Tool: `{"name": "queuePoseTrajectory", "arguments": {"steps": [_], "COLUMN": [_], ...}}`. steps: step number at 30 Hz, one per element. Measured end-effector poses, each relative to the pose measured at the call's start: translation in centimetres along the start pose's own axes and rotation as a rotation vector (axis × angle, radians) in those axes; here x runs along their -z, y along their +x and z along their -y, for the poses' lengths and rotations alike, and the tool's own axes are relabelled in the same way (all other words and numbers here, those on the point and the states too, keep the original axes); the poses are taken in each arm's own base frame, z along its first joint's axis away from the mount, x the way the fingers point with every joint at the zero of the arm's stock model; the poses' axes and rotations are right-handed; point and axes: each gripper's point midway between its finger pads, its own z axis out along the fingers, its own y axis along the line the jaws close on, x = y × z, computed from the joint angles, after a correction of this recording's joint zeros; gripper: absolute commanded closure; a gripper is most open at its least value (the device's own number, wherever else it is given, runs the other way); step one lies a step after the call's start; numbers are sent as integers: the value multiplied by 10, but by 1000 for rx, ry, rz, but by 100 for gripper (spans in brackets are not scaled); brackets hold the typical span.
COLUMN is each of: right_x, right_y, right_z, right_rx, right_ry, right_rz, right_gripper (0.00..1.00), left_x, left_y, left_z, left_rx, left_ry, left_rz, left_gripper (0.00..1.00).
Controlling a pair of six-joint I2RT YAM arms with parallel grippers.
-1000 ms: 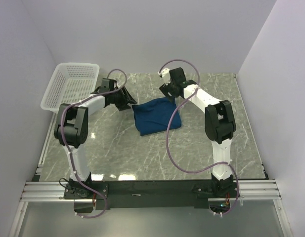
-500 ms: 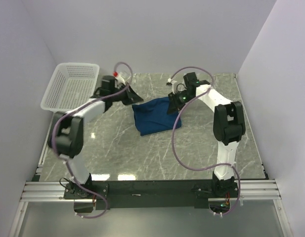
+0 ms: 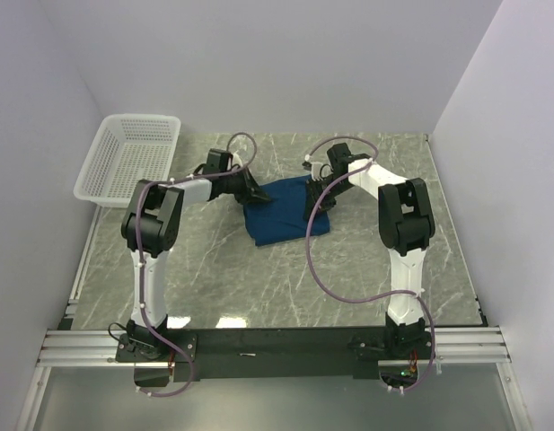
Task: Fold and stack the t-shirts
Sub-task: Fold the tshirt, then reset both grippers
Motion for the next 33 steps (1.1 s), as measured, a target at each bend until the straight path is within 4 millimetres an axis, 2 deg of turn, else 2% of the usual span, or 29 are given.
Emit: {"name": "queuePoseTrajectory", "arguments": {"steps": [4, 10, 13, 15, 16, 17, 19, 21, 22, 23, 24, 25, 26, 27, 28, 30, 32, 33], "right_x": [1, 1, 4, 10, 16, 23, 45, 66, 78, 88, 96, 100, 101, 99, 94, 78, 57, 46], "right_y": [1, 2, 1, -1, -3, -6, -11, -16, -20, -24, -27, -29, -31, -32, -32, -29, -20, -14], "right_z": [6, 10, 10, 10, 10, 11, 11, 8, 7, 8, 8, 9, 11, 14, 19, 30, 41, 47], "right_rx": [-28, -44, -33, -16, -3, 12, 39, 72, 90, 106, 115, 115, 110, 90, 67, 11, -54, -85], "right_ry": [30, 43, 30, 25, 30, 38, 72, 119, 153, 186, 215, 243, 257, 268, 267, 254, 234, 224], "right_rz": [-4, -5, 1, 17, 31, 50, 101, 159, 193, 228, 259, 283, 299, 308, 307, 287, 244, 217], "right_gripper": [74, 72, 67, 58, 56, 49, 40, 29, 24, 15, 13, 12, 12, 12, 11, 11, 11, 12], "left_x": [7, 8, 9, 11, 13, 17, 33, 61, 83, 109, 131, 167, 198, 228, 256, 299, 323, 325], "left_y": [-24, -48, -52, -55, -56, -59, -68, -82, -88, -93, -94, -94, -91, -85, -75, -52, -29, -19], "left_z": [-7, -36, -41, -38, -35, -31, -14, 16, 36, 61, 80, 107, 130, 149, 163, 177, 177, 170], "left_rx": [24, 74, 80, 62, 50, 25, -48, -150, -209, -279, -330, -402, -464, -504, -531, -563, -576, -572], "left_ry": [-6, -83, -90, -84, -83, -88, -97, -105, -109, -104, -100, -94, -85, -70, -63, -38, -21, -22], "left_rz": [60, 117, 123, 132, 135, 147, 191, 281, 343, 422, 481, 585, 673, 765, 845, 967, 1019, 1021], "left_gripper": [99, 97, 88, 79, 76, 71, 64, 57, 54, 45, 39, 17, 5, 1, 1, 1, 1, 1]}}
